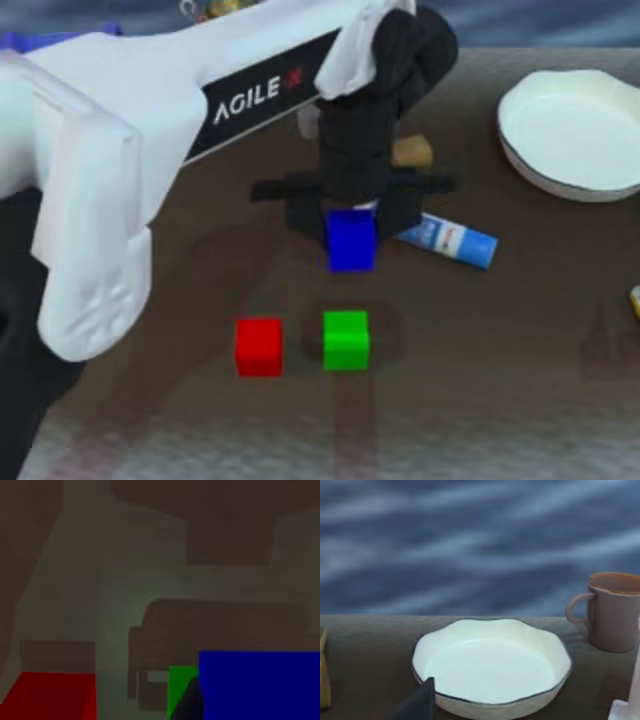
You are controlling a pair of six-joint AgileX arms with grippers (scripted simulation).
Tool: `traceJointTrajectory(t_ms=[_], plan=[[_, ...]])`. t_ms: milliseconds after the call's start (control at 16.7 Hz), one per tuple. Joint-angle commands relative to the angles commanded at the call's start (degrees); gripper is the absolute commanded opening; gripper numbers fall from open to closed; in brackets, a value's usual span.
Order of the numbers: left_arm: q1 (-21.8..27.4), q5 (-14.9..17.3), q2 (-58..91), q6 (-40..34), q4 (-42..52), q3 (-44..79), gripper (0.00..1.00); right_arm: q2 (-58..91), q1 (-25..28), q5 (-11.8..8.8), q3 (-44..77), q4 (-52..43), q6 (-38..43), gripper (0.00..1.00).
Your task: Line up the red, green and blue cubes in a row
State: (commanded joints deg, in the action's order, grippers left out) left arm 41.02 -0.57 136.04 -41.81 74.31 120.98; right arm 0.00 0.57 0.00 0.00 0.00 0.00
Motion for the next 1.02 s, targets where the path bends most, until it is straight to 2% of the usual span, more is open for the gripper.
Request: traceJointTrajectory(t_ms=[180, 360, 720, 1020], plan=[[7.50, -0.20, 4.20, -6.55, 4.17, 8.89, 0.00, 0.00, 0.00, 0.00, 0.00, 0.00, 0.00, 1.00], [11.38, -0.32, 6.23, -9.99, 6.26, 12.97, 0.00, 0.00, 0.00, 0.00, 0.00, 0.00, 0.00, 1.00], [11.41, -0.19, 5.99, -9.91, 5.21, 12.04, 0.00, 0.00, 0.00, 0.00, 0.00, 0.00, 0.00, 1.00], [11.58, -0.13, 6.44, -9.91, -4.56, 2.73, 0.00, 0.00, 0.00, 0.00, 0.00, 0.00, 0.00, 1.00]])
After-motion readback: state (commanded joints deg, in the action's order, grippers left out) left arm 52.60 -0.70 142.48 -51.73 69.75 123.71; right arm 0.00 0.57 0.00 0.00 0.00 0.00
